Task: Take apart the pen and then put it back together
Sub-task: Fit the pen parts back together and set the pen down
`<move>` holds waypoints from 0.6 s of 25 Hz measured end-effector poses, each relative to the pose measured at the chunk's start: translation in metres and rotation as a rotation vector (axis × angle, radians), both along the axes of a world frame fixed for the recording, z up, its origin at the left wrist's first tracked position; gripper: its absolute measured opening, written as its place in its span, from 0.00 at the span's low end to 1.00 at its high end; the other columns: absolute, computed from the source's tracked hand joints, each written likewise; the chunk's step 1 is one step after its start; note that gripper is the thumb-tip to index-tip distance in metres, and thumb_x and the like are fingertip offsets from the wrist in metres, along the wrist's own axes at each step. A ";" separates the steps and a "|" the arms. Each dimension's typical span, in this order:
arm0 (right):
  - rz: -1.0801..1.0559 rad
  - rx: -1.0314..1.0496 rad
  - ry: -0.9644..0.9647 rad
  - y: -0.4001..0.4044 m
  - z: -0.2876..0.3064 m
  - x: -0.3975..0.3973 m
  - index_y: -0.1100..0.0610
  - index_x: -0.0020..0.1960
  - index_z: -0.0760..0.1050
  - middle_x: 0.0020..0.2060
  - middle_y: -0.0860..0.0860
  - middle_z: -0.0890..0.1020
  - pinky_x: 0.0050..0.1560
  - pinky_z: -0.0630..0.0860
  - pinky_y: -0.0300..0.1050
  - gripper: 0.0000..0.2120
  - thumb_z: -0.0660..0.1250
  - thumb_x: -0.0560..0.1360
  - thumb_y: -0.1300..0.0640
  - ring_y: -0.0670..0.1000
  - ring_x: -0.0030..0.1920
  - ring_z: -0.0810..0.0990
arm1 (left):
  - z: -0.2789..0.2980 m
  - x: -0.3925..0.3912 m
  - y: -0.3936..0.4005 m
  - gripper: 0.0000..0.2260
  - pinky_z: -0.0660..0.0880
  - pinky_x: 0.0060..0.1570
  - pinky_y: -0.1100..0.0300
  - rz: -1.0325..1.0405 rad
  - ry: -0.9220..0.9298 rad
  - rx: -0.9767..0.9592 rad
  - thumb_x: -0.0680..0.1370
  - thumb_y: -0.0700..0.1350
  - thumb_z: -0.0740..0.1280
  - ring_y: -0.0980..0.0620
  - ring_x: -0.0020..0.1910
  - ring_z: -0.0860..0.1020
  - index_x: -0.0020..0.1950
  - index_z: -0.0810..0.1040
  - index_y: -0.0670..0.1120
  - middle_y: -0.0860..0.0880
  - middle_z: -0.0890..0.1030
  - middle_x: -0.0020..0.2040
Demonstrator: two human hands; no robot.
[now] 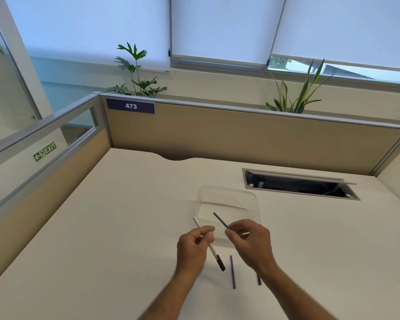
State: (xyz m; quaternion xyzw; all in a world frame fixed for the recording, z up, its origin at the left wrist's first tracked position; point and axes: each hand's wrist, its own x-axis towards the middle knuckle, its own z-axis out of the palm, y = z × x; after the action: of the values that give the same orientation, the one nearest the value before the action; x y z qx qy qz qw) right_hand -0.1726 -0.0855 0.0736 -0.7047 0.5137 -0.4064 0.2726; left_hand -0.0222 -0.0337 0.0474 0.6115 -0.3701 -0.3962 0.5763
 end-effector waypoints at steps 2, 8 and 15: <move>-0.019 -0.019 0.100 -0.019 0.003 -0.003 0.53 0.41 0.85 0.36 0.43 0.85 0.38 0.78 0.34 0.02 0.76 0.69 0.59 0.43 0.36 0.82 | -0.001 0.005 -0.002 0.17 0.81 0.47 0.60 -0.002 -0.090 -0.021 0.77 0.33 0.67 0.56 0.41 0.84 0.44 0.84 0.57 0.59 0.86 0.41; -0.047 -0.054 0.507 -0.068 0.002 -0.006 0.51 0.49 0.84 0.46 0.49 0.86 0.50 0.77 0.49 0.06 0.72 0.74 0.53 0.54 0.51 0.79 | -0.004 0.006 -0.005 0.13 0.79 0.42 0.64 -0.005 -0.183 -0.112 0.77 0.31 0.65 0.53 0.41 0.82 0.43 0.67 0.49 0.57 0.85 0.45; -0.136 -0.020 0.603 -0.076 -0.012 -0.007 0.50 0.56 0.81 0.56 0.49 0.84 0.56 0.72 0.53 0.11 0.70 0.75 0.50 0.56 0.60 0.75 | 0.000 0.003 -0.006 0.14 0.79 0.44 0.61 -0.017 -0.108 -0.088 0.78 0.35 0.66 0.55 0.39 0.81 0.54 0.70 0.54 0.60 0.85 0.47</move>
State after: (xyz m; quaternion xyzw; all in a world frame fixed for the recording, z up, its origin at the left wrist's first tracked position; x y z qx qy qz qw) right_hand -0.1794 -0.1618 0.0617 -0.7601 0.6134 -0.2013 0.0733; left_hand -0.0187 -0.0394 0.0473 0.6027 -0.4228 -0.3510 0.5786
